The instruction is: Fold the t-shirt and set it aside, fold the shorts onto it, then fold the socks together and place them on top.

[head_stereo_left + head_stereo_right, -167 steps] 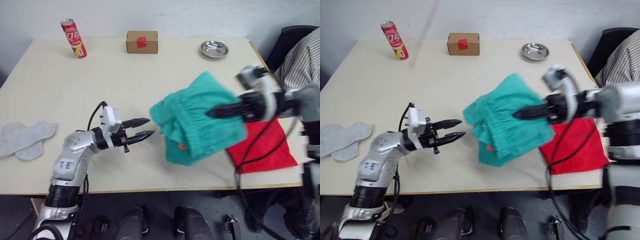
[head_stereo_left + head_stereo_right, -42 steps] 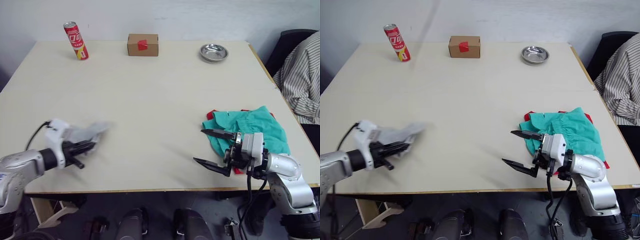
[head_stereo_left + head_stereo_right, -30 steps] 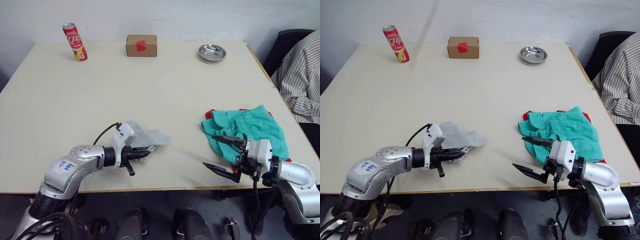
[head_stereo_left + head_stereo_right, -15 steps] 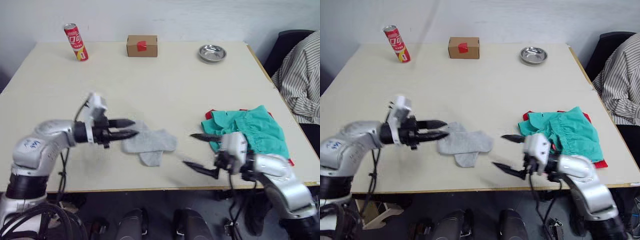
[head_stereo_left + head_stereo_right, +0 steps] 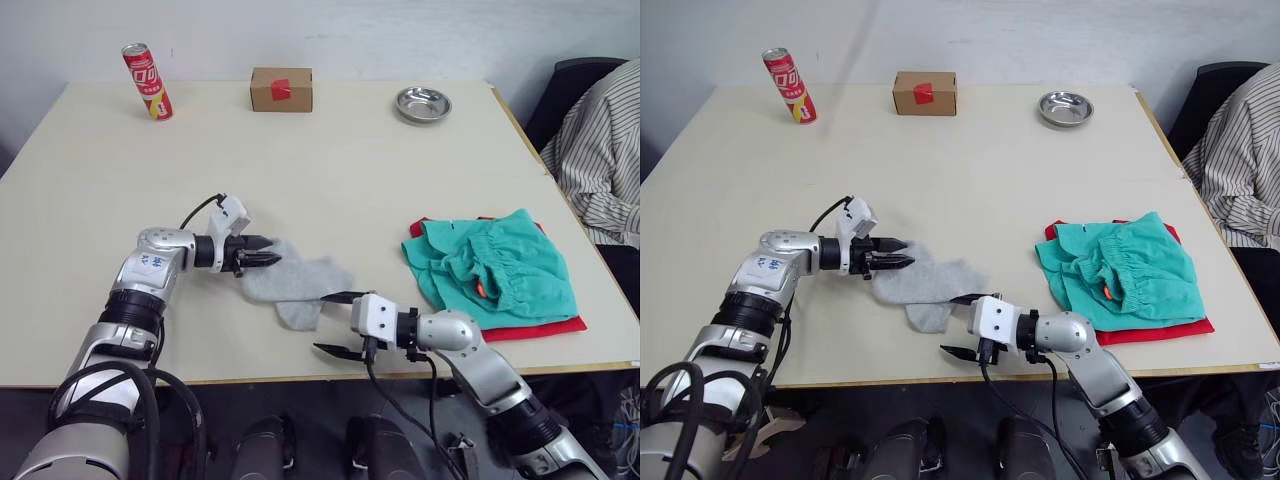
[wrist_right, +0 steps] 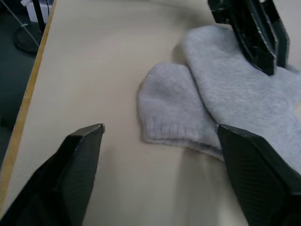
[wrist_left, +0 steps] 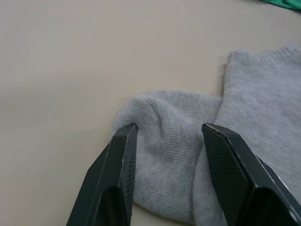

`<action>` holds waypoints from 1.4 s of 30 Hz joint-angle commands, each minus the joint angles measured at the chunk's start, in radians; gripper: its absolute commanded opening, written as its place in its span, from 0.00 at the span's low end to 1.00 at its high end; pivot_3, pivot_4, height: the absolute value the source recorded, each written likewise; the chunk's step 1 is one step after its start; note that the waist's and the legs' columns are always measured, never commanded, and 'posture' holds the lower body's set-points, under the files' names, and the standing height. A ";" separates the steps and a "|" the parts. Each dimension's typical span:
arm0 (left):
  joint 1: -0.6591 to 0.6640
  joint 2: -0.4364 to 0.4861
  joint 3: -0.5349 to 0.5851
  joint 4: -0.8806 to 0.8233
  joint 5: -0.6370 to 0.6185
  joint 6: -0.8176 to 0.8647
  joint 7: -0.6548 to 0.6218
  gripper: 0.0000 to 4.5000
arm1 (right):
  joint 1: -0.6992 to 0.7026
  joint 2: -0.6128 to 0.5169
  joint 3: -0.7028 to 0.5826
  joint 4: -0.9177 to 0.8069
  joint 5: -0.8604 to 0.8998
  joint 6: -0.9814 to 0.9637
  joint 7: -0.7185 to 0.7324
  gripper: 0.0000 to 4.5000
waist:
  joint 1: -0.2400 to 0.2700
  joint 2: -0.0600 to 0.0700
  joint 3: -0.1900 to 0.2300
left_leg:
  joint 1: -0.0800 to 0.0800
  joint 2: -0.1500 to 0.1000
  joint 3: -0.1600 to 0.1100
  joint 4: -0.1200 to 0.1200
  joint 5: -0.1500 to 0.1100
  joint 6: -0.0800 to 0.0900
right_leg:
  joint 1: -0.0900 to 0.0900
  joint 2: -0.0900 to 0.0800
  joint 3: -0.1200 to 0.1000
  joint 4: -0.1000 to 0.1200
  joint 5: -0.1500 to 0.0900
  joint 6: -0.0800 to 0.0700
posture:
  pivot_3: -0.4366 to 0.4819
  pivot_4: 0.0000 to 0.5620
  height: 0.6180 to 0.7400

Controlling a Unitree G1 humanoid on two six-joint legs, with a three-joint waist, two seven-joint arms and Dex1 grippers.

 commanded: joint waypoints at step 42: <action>0.581 -0.100 0.300 -0.980 -0.183 0.594 0.459 0.00 | -0.021 -0.097 -0.083 0.045 0.130 -0.133 0.284 0.34 | -0.016 0.000 0.000 | 0.003 0.000 -0.004 -0.001 -0.006 -0.005 | 0.004 -0.003 -0.001 0.001 -0.001 0.000 | 0.48 0.27 1.00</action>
